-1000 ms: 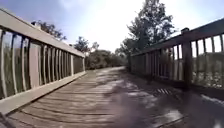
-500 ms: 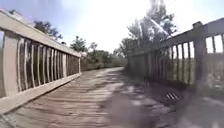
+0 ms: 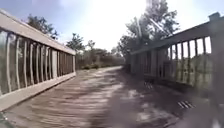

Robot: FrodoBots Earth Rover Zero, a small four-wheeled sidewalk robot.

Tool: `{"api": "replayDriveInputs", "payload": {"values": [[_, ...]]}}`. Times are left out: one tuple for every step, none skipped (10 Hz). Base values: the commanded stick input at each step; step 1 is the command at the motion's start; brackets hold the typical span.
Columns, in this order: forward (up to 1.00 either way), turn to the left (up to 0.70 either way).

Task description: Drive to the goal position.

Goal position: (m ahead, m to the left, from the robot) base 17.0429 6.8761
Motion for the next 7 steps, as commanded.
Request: {"api": "replayDriveInputs", "payload": {"values": [[0.7, 0.05], [0.7, 0.0], [0.7, 0.0], [0.7, 0.0], [0.7, 0.0], [0.7, 0.0], [0.7, 0.0]]}}
